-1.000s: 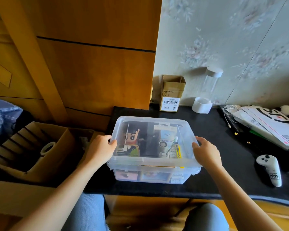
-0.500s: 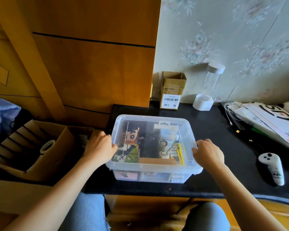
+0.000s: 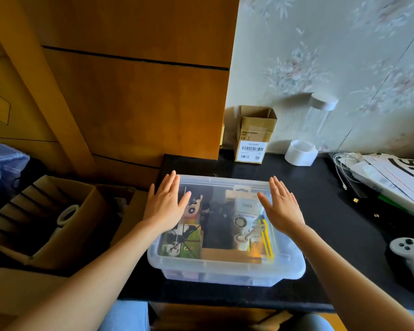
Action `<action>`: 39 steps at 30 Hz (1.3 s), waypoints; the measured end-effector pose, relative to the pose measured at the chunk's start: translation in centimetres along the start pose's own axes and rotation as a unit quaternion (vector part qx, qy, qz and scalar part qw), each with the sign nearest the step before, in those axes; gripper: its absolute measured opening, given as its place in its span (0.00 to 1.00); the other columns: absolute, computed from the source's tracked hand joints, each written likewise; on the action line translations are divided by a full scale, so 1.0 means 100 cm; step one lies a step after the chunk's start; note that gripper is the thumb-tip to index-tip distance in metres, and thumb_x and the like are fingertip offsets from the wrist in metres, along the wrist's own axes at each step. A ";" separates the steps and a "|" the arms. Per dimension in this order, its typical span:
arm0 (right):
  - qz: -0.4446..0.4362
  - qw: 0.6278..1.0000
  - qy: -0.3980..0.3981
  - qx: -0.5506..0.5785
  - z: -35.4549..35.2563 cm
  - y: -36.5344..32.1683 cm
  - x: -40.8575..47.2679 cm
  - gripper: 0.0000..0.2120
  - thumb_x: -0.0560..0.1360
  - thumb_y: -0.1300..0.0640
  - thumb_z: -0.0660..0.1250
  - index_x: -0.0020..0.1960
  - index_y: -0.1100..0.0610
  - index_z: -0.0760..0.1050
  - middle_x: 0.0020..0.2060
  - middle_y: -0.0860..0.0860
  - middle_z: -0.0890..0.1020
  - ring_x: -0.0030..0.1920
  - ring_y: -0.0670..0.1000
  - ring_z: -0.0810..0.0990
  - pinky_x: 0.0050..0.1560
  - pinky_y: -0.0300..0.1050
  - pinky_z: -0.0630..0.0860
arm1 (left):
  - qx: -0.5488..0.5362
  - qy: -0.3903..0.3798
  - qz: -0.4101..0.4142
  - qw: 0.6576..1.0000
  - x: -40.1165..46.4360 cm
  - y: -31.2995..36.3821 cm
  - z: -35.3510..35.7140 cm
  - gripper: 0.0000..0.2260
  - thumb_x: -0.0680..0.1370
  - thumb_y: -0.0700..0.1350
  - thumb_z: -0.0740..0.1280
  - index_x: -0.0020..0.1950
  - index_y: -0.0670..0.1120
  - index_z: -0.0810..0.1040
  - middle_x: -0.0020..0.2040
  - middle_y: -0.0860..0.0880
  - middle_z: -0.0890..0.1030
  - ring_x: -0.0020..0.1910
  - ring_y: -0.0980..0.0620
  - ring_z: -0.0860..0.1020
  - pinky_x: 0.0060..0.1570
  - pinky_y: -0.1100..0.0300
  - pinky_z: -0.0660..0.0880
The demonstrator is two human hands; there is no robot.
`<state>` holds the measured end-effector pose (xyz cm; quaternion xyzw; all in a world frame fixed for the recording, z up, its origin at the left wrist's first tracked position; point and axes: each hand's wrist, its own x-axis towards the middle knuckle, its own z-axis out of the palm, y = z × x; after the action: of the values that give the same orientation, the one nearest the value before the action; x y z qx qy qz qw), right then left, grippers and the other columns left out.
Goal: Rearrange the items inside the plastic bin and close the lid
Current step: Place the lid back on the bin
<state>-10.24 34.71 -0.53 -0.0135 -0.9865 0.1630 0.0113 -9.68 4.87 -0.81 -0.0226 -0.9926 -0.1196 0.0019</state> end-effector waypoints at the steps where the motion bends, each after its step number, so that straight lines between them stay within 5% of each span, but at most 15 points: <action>1: 0.000 1.000 0.009 0.005 0.002 0.002 0.002 0.34 0.78 0.36 0.45 0.77 0.53 0.46 0.77 0.47 0.49 0.76 0.48 0.46 0.74 0.49 0.46 | -0.005 0.011 0.001 1.000 0.002 -0.001 0.003 0.30 0.80 0.62 0.43 0.78 0.49 0.43 0.78 0.53 0.41 0.76 0.55 0.42 0.73 0.50 0.41; 10: 0.014 0.996 0.062 0.064 -0.006 -0.001 -0.001 0.28 0.80 0.43 0.51 0.76 0.56 0.55 0.75 0.50 0.58 0.76 0.49 0.51 0.74 0.53 0.53 | -0.118 0.097 -0.010 0.988 -0.001 0.004 -0.011 0.25 0.82 0.54 0.52 0.76 0.44 0.59 0.77 0.48 0.56 0.76 0.51 0.54 0.73 0.52 0.55; 16: 0.086 0.977 0.084 0.177 -0.003 0.012 -0.045 0.28 0.79 0.47 0.57 0.75 0.58 0.56 0.74 0.53 0.61 0.73 0.52 0.59 0.72 0.50 0.57 | -0.288 0.041 -0.192 0.937 -0.043 -0.011 -0.005 0.30 0.80 0.55 0.59 0.77 0.44 0.54 0.76 0.42 0.56 0.74 0.43 0.57 0.71 0.48 0.57; 19: 0.201 0.930 0.004 0.307 0.003 0.022 -0.062 0.30 0.74 0.42 0.64 0.69 0.58 0.61 0.64 0.55 0.70 0.64 0.54 0.70 0.63 0.49 0.66 | -0.414 -0.053 -0.283 0.863 -0.062 -0.019 -0.007 0.32 0.76 0.59 0.65 0.73 0.43 0.61 0.68 0.43 0.70 0.63 0.44 0.72 0.54 0.56 0.71; 22: 0.249 0.905 0.012 0.346 0.009 0.025 -0.070 0.30 0.76 0.44 0.63 0.72 0.58 0.60 0.67 0.57 0.70 0.65 0.57 0.72 0.61 0.49 0.68 | -0.489 -0.062 -0.274 0.826 -0.074 -0.025 -0.008 0.20 0.71 0.57 0.71 0.55 0.44 0.77 0.48 0.49 0.82 0.44 0.53 0.80 0.34 0.61 0.73; 25: 0.250 0.915 0.014 0.316 0.011 0.026 -0.072 0.19 0.75 0.42 0.61 0.57 0.54 0.65 0.59 0.57 0.76 0.55 0.57 0.77 0.50 0.49 0.73 | -0.458 -0.010 -0.246 0.854 -0.076 -0.023 -0.015 0.19 0.70 0.53 0.74 0.57 0.47 0.76 0.52 0.51 0.82 0.48 0.54 0.80 0.44 0.63 0.74; 27: 0.252 0.918 0.024 0.305 0.010 0.023 -0.074 0.25 0.75 0.41 0.62 0.60 0.60 0.67 0.60 0.58 0.76 0.55 0.58 0.78 0.52 0.53 0.76 | -0.410 0.003 -0.249 0.877 -0.073 -0.018 -0.017 0.31 0.72 0.52 0.72 0.72 0.43 0.66 0.67 0.44 0.73 0.63 0.46 0.74 0.58 0.55 0.70; 29: 0.256 0.918 0.038 0.301 0.008 0.020 -0.076 0.31 0.75 0.41 0.62 0.69 0.60 0.64 0.61 0.56 0.76 0.56 0.58 0.77 0.54 0.56 0.76 | -0.407 -0.010 -0.251 0.878 -0.070 -0.011 -0.017 0.34 0.75 0.51 0.69 0.75 0.42 0.58 0.73 0.42 0.65 0.69 0.44 0.68 0.63 0.51 0.67; 33: 0.254 0.918 0.049 0.302 0.005 0.015 -0.080 0.32 0.75 0.41 0.62 0.72 0.57 0.61 0.62 0.53 0.75 0.55 0.56 0.78 0.52 0.57 0.78 | -0.455 -0.043 -0.278 0.845 -0.062 -0.003 -0.019 0.31 0.78 0.52 0.65 0.76 0.45 0.57 0.74 0.43 0.64 0.69 0.43 0.68 0.64 0.50 0.67; 39: 0.255 0.918 0.053 0.300 0.004 0.011 -0.082 0.31 0.74 0.41 0.62 0.71 0.57 0.62 0.60 0.54 0.76 0.52 0.56 0.79 0.50 0.59 0.78 | -0.305 0.043 -0.264 0.914 -0.067 0.008 -0.012 0.24 0.80 0.53 0.59 0.73 0.43 0.63 0.69 0.42 0.70 0.64 0.42 0.72 0.58 0.50 0.71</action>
<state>-1.99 35.42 -1.39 -0.2691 -0.8525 0.4475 0.0255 -2.91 5.08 0.44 0.2457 -0.8769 -0.4131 0.0057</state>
